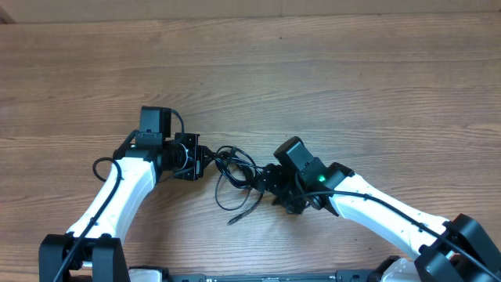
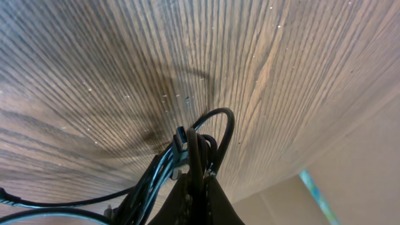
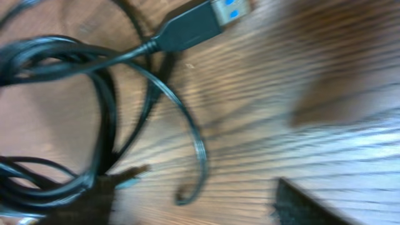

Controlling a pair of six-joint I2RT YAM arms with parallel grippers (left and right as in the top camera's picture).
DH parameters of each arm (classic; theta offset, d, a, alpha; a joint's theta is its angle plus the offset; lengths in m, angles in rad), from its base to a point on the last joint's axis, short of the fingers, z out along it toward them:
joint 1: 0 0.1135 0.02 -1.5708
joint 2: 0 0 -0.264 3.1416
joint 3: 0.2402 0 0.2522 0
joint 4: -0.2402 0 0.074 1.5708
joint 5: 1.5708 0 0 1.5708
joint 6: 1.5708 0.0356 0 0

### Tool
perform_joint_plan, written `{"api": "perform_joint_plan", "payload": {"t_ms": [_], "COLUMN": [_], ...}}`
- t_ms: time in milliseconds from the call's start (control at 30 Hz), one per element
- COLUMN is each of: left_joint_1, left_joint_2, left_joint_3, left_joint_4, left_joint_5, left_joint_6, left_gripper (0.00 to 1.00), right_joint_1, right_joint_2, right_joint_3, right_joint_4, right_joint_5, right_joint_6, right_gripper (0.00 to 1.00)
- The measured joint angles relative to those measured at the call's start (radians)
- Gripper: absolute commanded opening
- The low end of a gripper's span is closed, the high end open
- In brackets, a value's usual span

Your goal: Untangle cables

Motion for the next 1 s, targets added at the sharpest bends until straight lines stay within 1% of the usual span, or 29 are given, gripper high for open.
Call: {"api": "perform_joint_plan", "payload": {"t_ms": [100,167,200,267,333,400,433,467,500,567,600,667,700,767,833,867,900,933,1000], "left_joint_1": [0.000,0.000,0.000,0.000,0.000,0.000,0.000,0.000,0.000,0.000,0.000,0.000,0.000,0.000,-0.003,-0.014,-0.026,-0.043,-0.091], "left_joint_2": [0.000,0.000,0.000,0.000,0.000,0.000,0.000,0.000,0.000,0.000,0.000,0.000,0.000,0.000,0.000,0.000,0.000,0.000,0.000], "left_joint_3": [0.000,0.000,0.000,0.000,0.000,0.000,0.000,0.000,0.000,0.000,0.000,0.000,0.000,0.000,0.000,0.000,0.000,0.000,0.000], "left_joint_4": [-0.005,-0.004,-0.005,-0.005,-0.005,-0.005,-0.005,-0.005,-0.006,-0.005,-0.005,-0.010,-0.016,-0.041,-0.049,-0.052,-0.055,-0.060,-0.082], "left_joint_5": [0.001,0.001,0.002,0.004,0.004,0.001,-0.003,-0.005,-0.013,-0.035,-0.048,-0.082,-0.094,-0.132,-0.151,-0.161,-0.164,-0.171,-0.189], "left_joint_6": [0.014,0.019,0.030,0.070,0.134,0.213,0.276,0.296,0.344,0.421,0.462,0.544,0.570,0.633,0.691,0.727,0.747,0.771,0.801], "left_gripper": [0.04,0.04,0.04,0.04,0.05,0.16,0.27,0.32,0.41,0.47,0.54,0.58,0.58,0.52,0.51,0.42,0.31,0.23,0.22], "right_joint_1": [0.000,0.000,0.000,0.000,0.000,0.000,0.000,0.000,0.000,0.000,0.000,0.000,0.000,0.000,0.000,0.000,0.000,0.000,0.000], "right_joint_2": [0.000,0.000,0.000,0.000,0.000,0.000,0.000,0.000,0.000,0.000,0.000,0.000,0.000,0.000,0.000,0.000,0.000,0.000,0.000], "right_joint_3": [0.000,0.000,0.000,0.000,0.000,0.000,0.000,0.000,0.000,0.000,0.000,0.000,0.000,0.000,0.000,0.000,0.000,0.000,0.000], "right_joint_4": [0.012,0.025,0.033,0.034,0.036,0.041,0.047,0.050,0.051,0.050,0.051,0.050,0.050,0.043,0.032,0.025,0.025,0.024,0.021], "right_joint_5": [0.002,0.003,0.003,0.005,0.005,0.006,0.009,0.009,0.011,0.016,0.017,0.018,0.018,0.020,0.026,0.032,0.035,0.036,0.042], "right_joint_6": [-0.012,-0.016,-0.017,-0.020,-0.022,-0.023,-0.023,-0.023,-0.023,-0.023,-0.023,-0.023,-0.023,-0.023,-0.023,-0.023,-0.023,-0.023,-0.023], "right_gripper": [0.86,0.82,0.82,0.82,0.83,0.83,0.83,0.83,0.82,0.82,0.82,0.82,0.82,0.82,0.82,0.82,0.82,0.82,0.82]}}
